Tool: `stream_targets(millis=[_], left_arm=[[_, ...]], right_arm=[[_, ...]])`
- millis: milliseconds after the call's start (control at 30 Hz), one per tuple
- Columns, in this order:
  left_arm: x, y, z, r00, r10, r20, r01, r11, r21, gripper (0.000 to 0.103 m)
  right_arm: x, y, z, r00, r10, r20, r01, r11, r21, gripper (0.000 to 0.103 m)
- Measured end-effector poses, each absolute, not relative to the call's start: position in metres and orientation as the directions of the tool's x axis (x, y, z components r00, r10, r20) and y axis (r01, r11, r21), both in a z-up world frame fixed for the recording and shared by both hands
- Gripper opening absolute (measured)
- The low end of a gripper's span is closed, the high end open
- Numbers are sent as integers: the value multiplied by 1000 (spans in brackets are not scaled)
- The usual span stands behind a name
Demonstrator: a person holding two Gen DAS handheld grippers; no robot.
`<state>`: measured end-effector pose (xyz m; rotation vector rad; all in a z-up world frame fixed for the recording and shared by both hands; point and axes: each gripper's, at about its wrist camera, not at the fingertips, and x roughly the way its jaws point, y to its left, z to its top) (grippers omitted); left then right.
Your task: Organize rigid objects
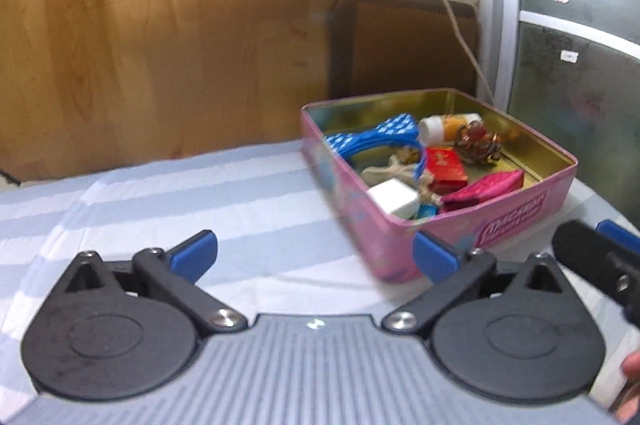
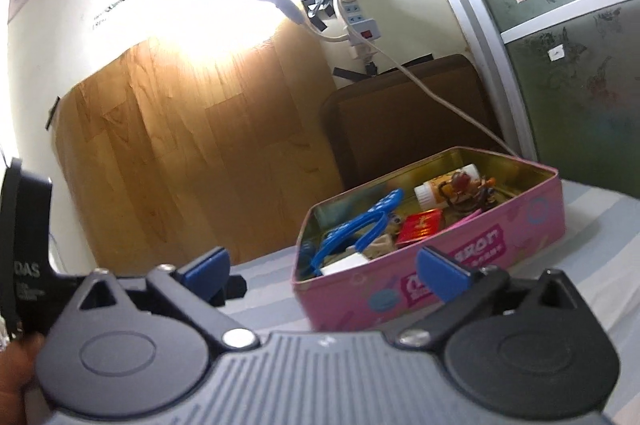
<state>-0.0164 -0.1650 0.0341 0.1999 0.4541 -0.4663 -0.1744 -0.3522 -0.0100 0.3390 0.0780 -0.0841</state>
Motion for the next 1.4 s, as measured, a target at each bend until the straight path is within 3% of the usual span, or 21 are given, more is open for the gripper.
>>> stream_targets(millis=[367, 1400], left_arm=[[-25, -142, 23, 846, -297, -442, 385, 915, 122, 103], [-23, -158, 9, 820, -260, -510, 388, 908, 160, 103]], right_arm=[[-174, -324, -17, 974, -97, -206, 151, 952, 267, 103], [-171, -339, -42, 960, -86, -266, 184, 911, 370, 103]])
